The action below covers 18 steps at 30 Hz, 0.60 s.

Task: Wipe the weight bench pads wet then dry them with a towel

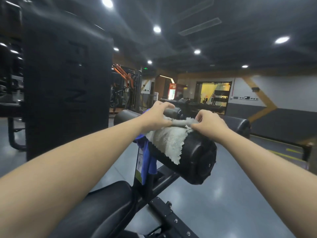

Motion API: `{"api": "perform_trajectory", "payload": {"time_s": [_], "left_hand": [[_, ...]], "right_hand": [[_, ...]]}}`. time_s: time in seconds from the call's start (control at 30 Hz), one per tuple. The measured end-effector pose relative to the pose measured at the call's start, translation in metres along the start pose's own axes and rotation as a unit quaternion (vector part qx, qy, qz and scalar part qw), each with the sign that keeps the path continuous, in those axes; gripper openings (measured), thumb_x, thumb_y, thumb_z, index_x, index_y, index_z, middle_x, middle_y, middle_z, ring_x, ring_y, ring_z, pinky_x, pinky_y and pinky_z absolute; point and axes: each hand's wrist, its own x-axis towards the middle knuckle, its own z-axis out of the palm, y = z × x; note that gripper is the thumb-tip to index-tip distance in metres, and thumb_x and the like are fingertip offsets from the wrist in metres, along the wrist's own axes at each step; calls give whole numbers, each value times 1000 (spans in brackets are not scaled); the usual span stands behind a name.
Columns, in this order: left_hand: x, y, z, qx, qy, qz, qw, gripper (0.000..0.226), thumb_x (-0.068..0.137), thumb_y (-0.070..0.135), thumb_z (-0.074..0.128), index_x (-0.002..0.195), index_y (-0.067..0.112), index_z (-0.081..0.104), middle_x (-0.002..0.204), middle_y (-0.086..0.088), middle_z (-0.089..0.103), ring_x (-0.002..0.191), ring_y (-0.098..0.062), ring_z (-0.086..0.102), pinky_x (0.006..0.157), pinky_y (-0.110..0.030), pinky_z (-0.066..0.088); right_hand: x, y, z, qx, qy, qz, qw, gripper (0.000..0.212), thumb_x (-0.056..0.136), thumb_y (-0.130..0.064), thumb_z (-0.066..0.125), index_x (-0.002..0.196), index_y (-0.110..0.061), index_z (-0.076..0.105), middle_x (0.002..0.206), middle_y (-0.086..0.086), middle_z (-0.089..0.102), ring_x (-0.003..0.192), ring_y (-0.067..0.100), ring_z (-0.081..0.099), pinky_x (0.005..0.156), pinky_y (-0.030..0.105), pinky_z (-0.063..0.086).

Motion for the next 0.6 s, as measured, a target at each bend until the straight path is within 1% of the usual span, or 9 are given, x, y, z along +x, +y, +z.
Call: {"api": "perform_trajectory", "payload": {"time_s": [0.07,0.13,0.23,0.3,0.37,0.43,0.53,0.6], "left_hand": [[3,-3,3,-7,-7,-7,1000,60,92,24,69,145,30,42,148,-1,30,115,-23,59,98,-29,50],[2,-6,2,-11,-5,-8,1000,61,91,27,71,145,29,42,151,-2,28,118,-21,56,104,-33,49],[-3,-10,-1,-11,2,-6,1000,61,89,27,72,143,30,44,150,0,29,122,-19,53,107,-38,48],[-9,-10,-6,-3,0,1,1000,62,87,25,72,142,32,45,149,2,30,127,-17,49,108,-38,46],[-17,-11,-16,1,3,8,1000,61,87,24,71,142,32,46,147,4,31,129,-14,47,107,-34,44],[-30,-13,-28,4,12,9,1000,58,88,24,72,140,29,48,144,5,34,126,-14,48,102,-30,46],[-54,-17,-50,26,44,-6,999,55,87,25,72,138,24,53,138,2,44,114,-14,57,95,-29,51],[-71,-20,-69,42,72,-13,996,50,85,25,71,134,22,57,131,2,53,104,-11,63,90,-26,53]], "right_hand": [[1,4,3,19,-6,13,1000,19,88,-35,62,100,-24,53,89,-6,61,89,19,59,92,48,50],[0,5,5,29,-1,16,999,19,89,-35,61,102,-24,52,91,-6,60,91,19,58,94,48,47],[-4,2,7,35,6,9,999,17,88,-36,59,100,-25,54,97,-5,62,94,20,58,94,47,47],[-9,-5,6,42,14,-6,999,18,88,-39,58,99,-26,55,96,-5,63,94,19,59,92,47,49],[-13,-16,4,42,35,-31,998,20,87,-41,57,100,-26,57,95,-5,63,91,18,60,89,45,51],[-19,-32,1,47,57,-60,995,20,88,-41,55,100,-25,58,95,-5,63,90,17,59,88,44,50],[-27,-64,0,86,53,-85,991,17,90,-41,55,98,-26,58,90,-9,63,86,15,60,87,43,51],[-34,-91,1,106,45,-105,988,14,91,-41,55,95,-28,58,88,-11,64,83,12,61,83,41,52]]}}
